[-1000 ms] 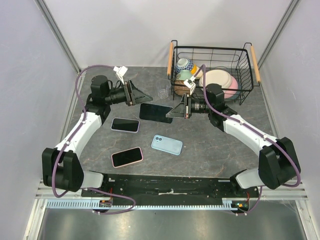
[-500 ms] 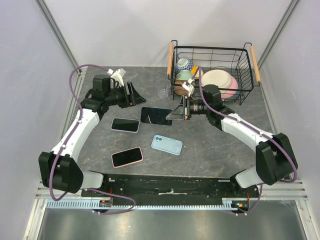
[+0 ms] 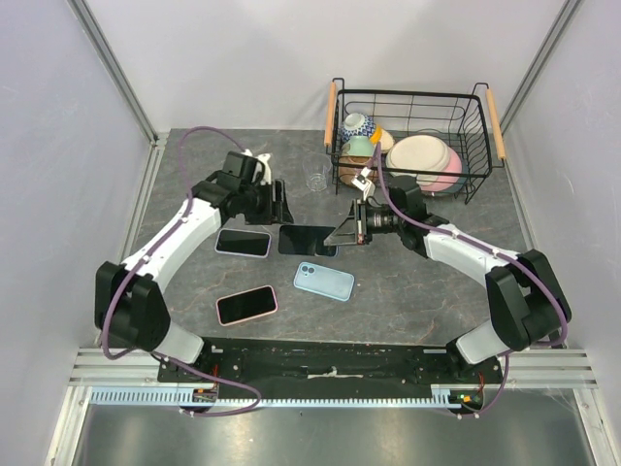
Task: Put the phone into the phone case
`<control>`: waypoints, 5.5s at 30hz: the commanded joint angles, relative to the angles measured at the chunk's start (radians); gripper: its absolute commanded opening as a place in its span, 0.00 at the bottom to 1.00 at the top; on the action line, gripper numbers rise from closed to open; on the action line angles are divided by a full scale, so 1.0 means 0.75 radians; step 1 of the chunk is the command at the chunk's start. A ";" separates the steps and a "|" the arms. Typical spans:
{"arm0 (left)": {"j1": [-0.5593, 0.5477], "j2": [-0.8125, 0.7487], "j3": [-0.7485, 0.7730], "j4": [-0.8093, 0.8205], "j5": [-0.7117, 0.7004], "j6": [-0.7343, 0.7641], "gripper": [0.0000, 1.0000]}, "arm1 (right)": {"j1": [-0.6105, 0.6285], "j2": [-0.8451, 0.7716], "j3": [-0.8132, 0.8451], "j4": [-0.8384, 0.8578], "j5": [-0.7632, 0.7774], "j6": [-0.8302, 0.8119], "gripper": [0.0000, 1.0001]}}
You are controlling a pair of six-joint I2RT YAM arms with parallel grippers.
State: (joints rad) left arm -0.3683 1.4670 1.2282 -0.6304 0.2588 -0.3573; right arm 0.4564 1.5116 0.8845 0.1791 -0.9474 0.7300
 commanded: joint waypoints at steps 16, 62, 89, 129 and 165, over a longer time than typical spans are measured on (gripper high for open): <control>-0.188 0.226 0.142 0.008 -0.034 -0.021 0.64 | 0.001 -0.017 -0.163 -0.020 0.038 -0.092 0.00; -0.184 0.153 -0.191 0.170 -0.045 -0.051 0.64 | 0.046 -0.025 -0.351 0.017 0.312 0.385 0.00; -0.184 0.245 -0.294 0.272 0.001 -0.076 0.64 | 0.068 0.246 -0.341 -0.040 0.365 0.211 0.00; -0.176 0.214 -0.151 0.209 -0.075 -0.088 0.56 | 0.070 0.756 0.212 -0.638 0.371 -0.401 0.00; -0.200 0.347 -0.234 0.337 0.342 -0.160 0.02 | 0.300 0.827 0.402 -1.006 1.024 -0.538 0.29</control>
State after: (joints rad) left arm -0.5129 1.7119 1.0534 -0.4049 0.4534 -0.4335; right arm 0.6018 2.0129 1.2446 -0.4580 -0.6079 0.4141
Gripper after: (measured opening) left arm 0.027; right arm 0.306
